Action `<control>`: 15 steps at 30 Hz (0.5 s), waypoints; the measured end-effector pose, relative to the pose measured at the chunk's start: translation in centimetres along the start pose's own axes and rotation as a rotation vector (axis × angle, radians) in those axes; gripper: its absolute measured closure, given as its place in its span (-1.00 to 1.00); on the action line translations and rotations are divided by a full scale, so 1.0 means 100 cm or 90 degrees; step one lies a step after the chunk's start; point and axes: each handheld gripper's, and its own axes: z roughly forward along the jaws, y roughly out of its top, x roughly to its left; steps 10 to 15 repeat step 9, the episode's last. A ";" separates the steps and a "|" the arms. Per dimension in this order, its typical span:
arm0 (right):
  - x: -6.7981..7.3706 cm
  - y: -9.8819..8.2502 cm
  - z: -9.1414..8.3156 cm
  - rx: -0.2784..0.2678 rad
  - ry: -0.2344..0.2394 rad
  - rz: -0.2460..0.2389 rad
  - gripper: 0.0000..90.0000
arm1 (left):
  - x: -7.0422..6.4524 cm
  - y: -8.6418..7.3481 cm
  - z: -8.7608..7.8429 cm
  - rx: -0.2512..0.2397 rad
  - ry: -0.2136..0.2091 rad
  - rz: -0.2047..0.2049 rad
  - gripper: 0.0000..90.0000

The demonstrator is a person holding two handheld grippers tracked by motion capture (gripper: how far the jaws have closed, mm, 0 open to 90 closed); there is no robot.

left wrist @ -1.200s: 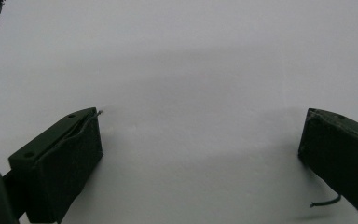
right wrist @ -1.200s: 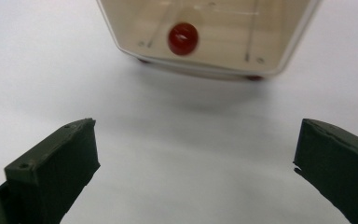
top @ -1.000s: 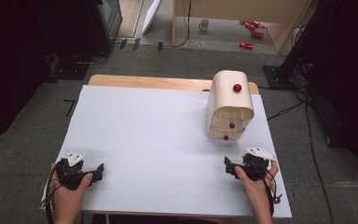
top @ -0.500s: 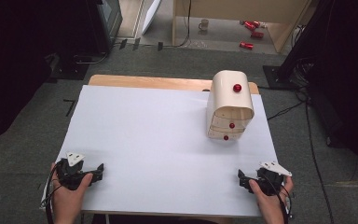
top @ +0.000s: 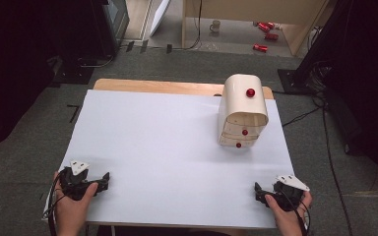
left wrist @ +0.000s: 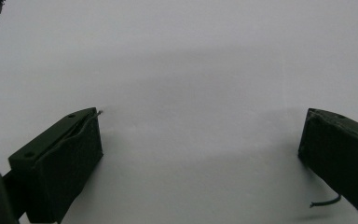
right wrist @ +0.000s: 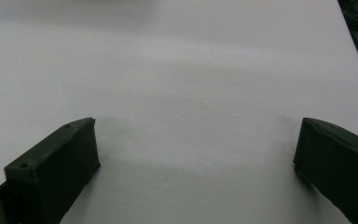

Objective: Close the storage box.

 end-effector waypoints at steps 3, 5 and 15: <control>0.000 0.000 0.000 -0.001 0.000 0.000 -1.00 | 0.000 0.000 0.000 0.000 0.000 0.000 -1.00; 0.000 0.000 0.000 -0.002 0.000 -0.001 -1.00 | 0.000 0.000 0.000 0.000 0.000 0.000 -1.00; 0.000 -0.001 0.000 -0.003 0.000 0.000 -1.00 | 0.000 0.000 0.000 0.000 0.000 0.000 -1.00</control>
